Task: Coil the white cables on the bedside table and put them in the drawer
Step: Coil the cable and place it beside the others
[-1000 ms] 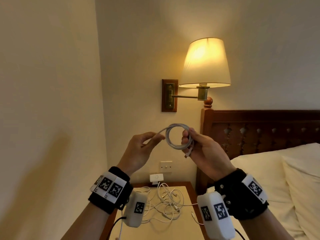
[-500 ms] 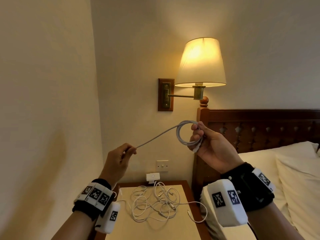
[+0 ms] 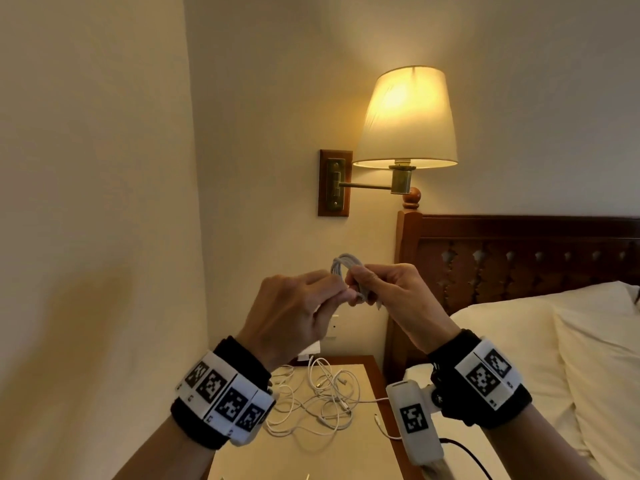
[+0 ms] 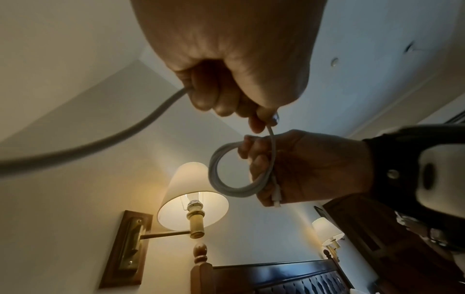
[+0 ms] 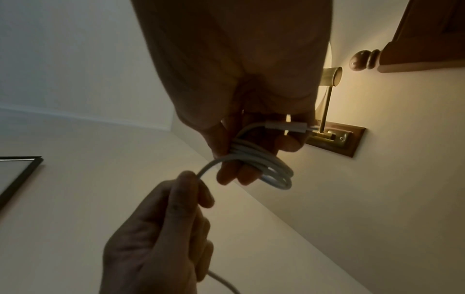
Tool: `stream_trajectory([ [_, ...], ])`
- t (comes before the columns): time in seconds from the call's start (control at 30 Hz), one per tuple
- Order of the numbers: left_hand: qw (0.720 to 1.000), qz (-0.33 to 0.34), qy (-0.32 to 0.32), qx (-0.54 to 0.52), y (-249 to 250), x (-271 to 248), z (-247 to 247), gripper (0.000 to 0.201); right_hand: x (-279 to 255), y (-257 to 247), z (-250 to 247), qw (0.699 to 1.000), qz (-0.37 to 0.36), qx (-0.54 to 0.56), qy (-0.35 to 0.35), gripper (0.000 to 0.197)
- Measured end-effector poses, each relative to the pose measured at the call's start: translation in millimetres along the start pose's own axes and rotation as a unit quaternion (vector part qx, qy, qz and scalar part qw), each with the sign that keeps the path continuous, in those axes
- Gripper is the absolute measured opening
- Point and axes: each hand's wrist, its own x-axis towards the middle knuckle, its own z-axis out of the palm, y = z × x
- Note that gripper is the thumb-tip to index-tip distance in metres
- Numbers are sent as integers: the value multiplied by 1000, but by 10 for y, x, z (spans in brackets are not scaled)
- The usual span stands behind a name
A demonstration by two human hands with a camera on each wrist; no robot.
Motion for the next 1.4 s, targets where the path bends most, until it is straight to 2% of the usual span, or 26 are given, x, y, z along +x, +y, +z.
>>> stream_trajectory([
  [0.13,999,-21,36,8,-98,41,18,20,-5,-9,39,1000,7,12,-23,39],
  [0.3,996,-55,59,-31,-143,37,64,24,11,-2,43,987,60,132,-72,36],
  [0.5,991,-118,62,-21,-215,0,166,34,1,14,-29,948,119,264,-132,31],
  [0.67,984,-150,39,-85,-275,-16,228,39,-6,74,-24,910,155,353,-152,33],
  [0.8,967,-205,50,-145,-516,-209,308,46,-7,81,-164,859,162,465,-141,31],
  [0.9,962,-219,39,-157,-663,-489,404,43,15,55,-276,852,162,488,-100,32],
  [1.0,954,-257,23,-152,-671,-719,513,41,27,36,-302,862,155,479,-54,27],
  [1.07,958,-256,-42,-121,-534,-768,547,30,32,54,-285,883,149,445,-20,26],
  [1.1,963,-235,-94,-93,-418,-759,555,27,41,73,-265,895,143,421,-8,26],
  [1.17,969,-156,-193,-17,-141,-669,550,33,72,119,-220,925,124,358,8,27],
  [1.2,970,-115,-215,16,-12,-595,527,39,80,130,-196,943,112,313,14,27],
  [1.23,970,-83,-223,43,92,-505,484,45,81,127,-167,961,97,258,17,28],
  [1.3,977,-31,-197,79,227,-330,384,43,47,81,-101,989,55,139,13,34],
  [1.4,989,-6,-124,82,275,-129,224,33,-13,58,-43,1000,2,19,4,40],
])
